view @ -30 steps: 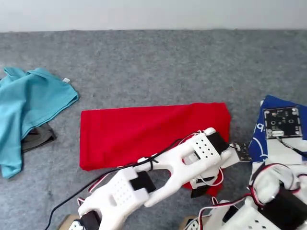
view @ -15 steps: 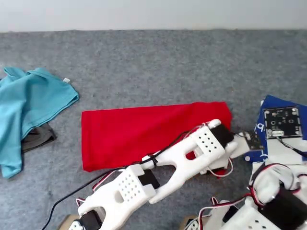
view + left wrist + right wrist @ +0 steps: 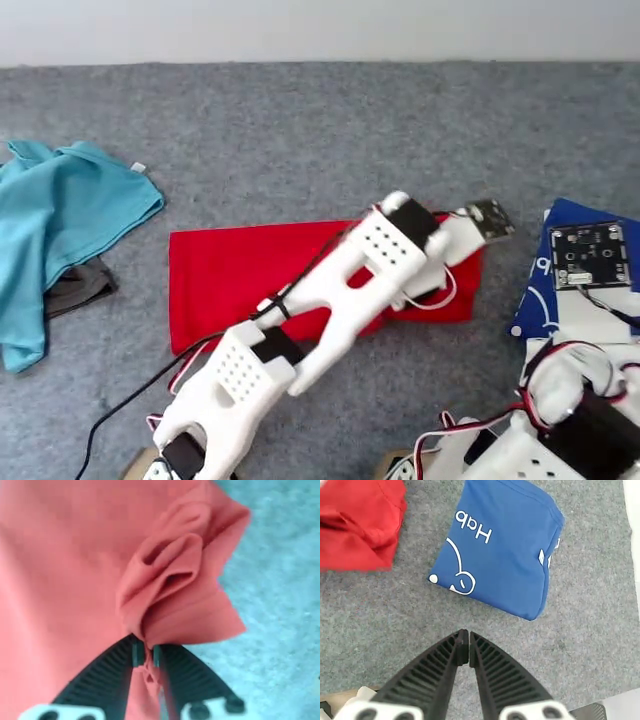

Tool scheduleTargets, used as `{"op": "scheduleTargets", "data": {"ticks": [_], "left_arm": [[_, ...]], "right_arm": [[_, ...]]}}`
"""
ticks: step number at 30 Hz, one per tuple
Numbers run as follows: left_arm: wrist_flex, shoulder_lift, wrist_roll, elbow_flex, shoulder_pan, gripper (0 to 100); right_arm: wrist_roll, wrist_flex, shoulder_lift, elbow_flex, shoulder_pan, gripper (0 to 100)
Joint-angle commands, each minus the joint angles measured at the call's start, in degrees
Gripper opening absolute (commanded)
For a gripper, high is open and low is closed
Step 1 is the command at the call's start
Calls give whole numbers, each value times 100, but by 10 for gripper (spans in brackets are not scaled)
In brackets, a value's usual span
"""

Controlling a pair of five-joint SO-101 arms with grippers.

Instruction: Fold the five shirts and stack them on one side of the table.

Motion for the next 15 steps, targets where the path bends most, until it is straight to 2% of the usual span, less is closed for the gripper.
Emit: {"op": "scheduleTargets", "data": {"ticks": [1, 7, 11, 15], "left_arm": [[-264, -378, -44, -215, -290, 39], [-624, -176, -9, -251, -818, 203], [-879, 26, -44, -251, -1108, 214], [-774, -44, -44, -259, -1134, 214]], "right_arm": [[0, 224, -4, -9, 57, 15], [0, 224, -4, -9, 57, 15], [0, 224, -4, -9, 57, 15], [0, 224, -22, -9, 57, 15]]}}
